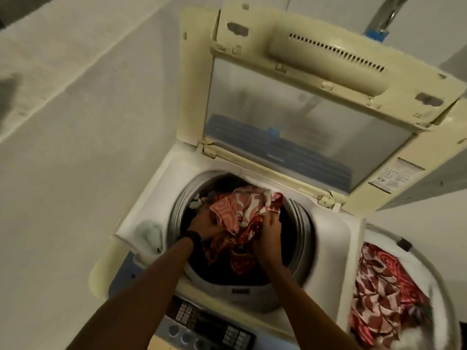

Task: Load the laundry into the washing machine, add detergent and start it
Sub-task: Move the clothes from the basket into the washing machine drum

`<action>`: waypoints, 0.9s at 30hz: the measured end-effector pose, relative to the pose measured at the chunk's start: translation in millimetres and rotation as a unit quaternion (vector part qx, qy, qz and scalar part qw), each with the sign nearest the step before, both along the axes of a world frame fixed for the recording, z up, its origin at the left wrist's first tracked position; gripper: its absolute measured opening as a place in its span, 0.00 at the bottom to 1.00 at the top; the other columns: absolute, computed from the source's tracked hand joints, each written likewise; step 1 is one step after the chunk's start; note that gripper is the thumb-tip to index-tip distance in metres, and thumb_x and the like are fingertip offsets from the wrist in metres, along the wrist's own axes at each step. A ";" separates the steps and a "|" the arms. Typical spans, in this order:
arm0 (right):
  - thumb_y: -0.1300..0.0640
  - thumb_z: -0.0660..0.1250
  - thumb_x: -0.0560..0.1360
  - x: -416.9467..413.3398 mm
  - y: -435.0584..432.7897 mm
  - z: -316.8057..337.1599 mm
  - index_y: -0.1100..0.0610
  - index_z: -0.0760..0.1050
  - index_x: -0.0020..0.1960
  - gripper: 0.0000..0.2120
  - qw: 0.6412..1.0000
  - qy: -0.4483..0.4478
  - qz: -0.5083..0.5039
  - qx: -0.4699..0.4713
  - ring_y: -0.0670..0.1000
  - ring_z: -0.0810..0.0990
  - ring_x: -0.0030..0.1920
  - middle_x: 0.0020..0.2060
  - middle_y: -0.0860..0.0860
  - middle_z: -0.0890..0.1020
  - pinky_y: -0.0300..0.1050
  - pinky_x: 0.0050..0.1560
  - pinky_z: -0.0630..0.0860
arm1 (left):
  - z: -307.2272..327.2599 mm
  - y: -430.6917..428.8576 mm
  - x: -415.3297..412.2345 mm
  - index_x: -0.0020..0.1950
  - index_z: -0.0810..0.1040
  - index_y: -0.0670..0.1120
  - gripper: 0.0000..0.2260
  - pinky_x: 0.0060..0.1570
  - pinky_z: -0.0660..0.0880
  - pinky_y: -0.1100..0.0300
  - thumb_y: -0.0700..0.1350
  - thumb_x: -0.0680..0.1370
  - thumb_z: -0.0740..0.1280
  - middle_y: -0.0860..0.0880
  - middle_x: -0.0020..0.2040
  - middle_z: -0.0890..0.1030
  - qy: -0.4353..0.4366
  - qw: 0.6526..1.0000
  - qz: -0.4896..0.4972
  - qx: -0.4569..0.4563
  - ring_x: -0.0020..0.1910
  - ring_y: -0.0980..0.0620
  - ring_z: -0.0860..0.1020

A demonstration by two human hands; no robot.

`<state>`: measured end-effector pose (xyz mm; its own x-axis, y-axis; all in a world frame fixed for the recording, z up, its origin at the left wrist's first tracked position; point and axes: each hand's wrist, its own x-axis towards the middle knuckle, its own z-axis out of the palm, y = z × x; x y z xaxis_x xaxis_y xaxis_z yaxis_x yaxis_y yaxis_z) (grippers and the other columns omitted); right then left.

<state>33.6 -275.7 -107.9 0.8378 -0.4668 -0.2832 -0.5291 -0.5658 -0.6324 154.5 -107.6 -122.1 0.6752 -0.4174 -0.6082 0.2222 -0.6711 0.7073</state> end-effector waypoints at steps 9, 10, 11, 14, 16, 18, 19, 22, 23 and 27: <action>0.48 0.61 0.84 10.6 -8.1 -59.8 0.54 0.60 0.81 0.28 0.909 0.324 0.261 0.021 0.60 0.64 0.77 0.78 0.57 0.64 0.52 0.77 0.61 | -46.8 -23.6 14.5 0.69 0.74 0.48 0.17 0.64 0.73 0.52 0.50 0.81 0.65 0.43 0.67 0.78 -0.091 0.992 -0.067 0.058 0.66 0.40 0.77; 0.48 0.60 0.85 20.9 -7.1 -61.1 0.55 0.60 0.81 0.27 0.939 0.274 0.208 0.009 0.60 0.62 0.78 0.79 0.58 0.63 0.53 0.79 0.56 | -48.3 -23.5 13.2 0.70 0.74 0.49 0.20 0.65 0.72 0.53 0.55 0.80 0.63 0.43 0.68 0.78 -0.083 0.994 -0.053 0.052 0.66 0.41 0.77; 0.50 0.58 0.86 31.1 -5.3 -61.6 0.57 0.60 0.81 0.26 0.955 0.229 0.186 -0.017 0.59 0.60 0.79 0.79 0.58 0.62 0.51 0.80 0.51 | -51.0 -22.9 12.6 0.71 0.73 0.49 0.26 0.68 0.70 0.51 0.61 0.78 0.61 0.44 0.70 0.77 -0.079 0.995 -0.033 0.053 0.68 0.41 0.75; 0.47 0.57 0.86 51.2 -5.1 -84.5 0.54 0.55 0.83 0.29 0.952 0.214 0.215 -0.025 0.55 0.55 0.81 0.82 0.55 0.57 0.48 0.79 0.44 | -83.1 -15.3 7.4 0.83 0.57 0.51 0.38 0.80 0.52 0.49 0.65 0.78 0.63 0.47 0.82 0.60 -0.115 0.976 -0.133 0.128 0.81 0.44 0.58; 0.44 0.57 0.84 47.7 -12.7 -102.5 0.52 0.51 0.83 0.32 0.946 0.249 0.203 -0.027 0.56 0.52 0.82 0.82 0.54 0.53 0.54 0.81 0.48 | -101.8 -8.7 5.3 0.84 0.47 0.55 0.48 0.81 0.45 0.50 0.68 0.74 0.70 0.49 0.84 0.50 -0.020 0.968 -0.193 0.159 0.83 0.45 0.50; 0.47 0.53 0.87 36.9 -26.9 -123.4 0.55 0.53 0.83 0.27 0.935 0.286 0.207 -0.028 0.55 0.57 0.81 0.82 0.56 0.56 0.48 0.78 0.56 | -116.8 -3.7 4.6 0.84 0.47 0.55 0.48 0.80 0.48 0.50 0.72 0.73 0.67 0.49 0.83 0.52 0.069 0.959 -0.223 0.163 0.83 0.44 0.51; 0.48 0.52 0.87 34.5 -32.1 -127.5 0.55 0.55 0.82 0.26 0.929 0.296 0.220 -0.033 0.55 0.58 0.80 0.81 0.56 0.58 0.46 0.76 0.58 | -118.8 -2.1 2.3 0.84 0.48 0.55 0.46 0.81 0.48 0.50 0.73 0.74 0.64 0.49 0.83 0.53 0.077 0.958 -0.227 0.156 0.83 0.44 0.52; 0.50 0.53 0.87 35.4 -44.2 -117.3 0.55 0.61 0.80 0.23 0.945 0.279 0.169 -0.012 0.57 0.59 0.80 0.80 0.55 0.60 0.50 0.78 0.55 | -114.4 -4.4 2.6 0.84 0.48 0.55 0.41 0.81 0.51 0.47 0.71 0.78 0.60 0.50 0.83 0.53 0.020 0.955 -0.238 0.176 0.83 0.43 0.53; 0.51 0.54 0.86 35.2 -47.4 -105.1 0.55 0.65 0.78 0.22 0.947 0.281 0.154 -0.017 0.58 0.63 0.78 0.79 0.57 0.64 0.52 0.77 0.59 | -108.0 -8.6 3.1 0.84 0.52 0.54 0.37 0.80 0.55 0.46 0.67 0.80 0.61 0.49 0.83 0.56 -0.007 0.949 -0.248 0.197 0.82 0.42 0.56; 0.46 0.60 0.82 29.8 -56.5 -33.8 0.52 0.75 0.70 0.19 0.944 0.285 0.154 -0.065 0.61 0.77 0.66 0.66 0.56 0.78 0.58 0.65 0.74 | -44.2 -36.0 3.1 0.75 0.72 0.51 0.24 0.67 0.72 0.49 0.60 0.83 0.61 0.45 0.73 0.75 -0.164 0.928 -0.264 0.203 0.69 0.42 0.75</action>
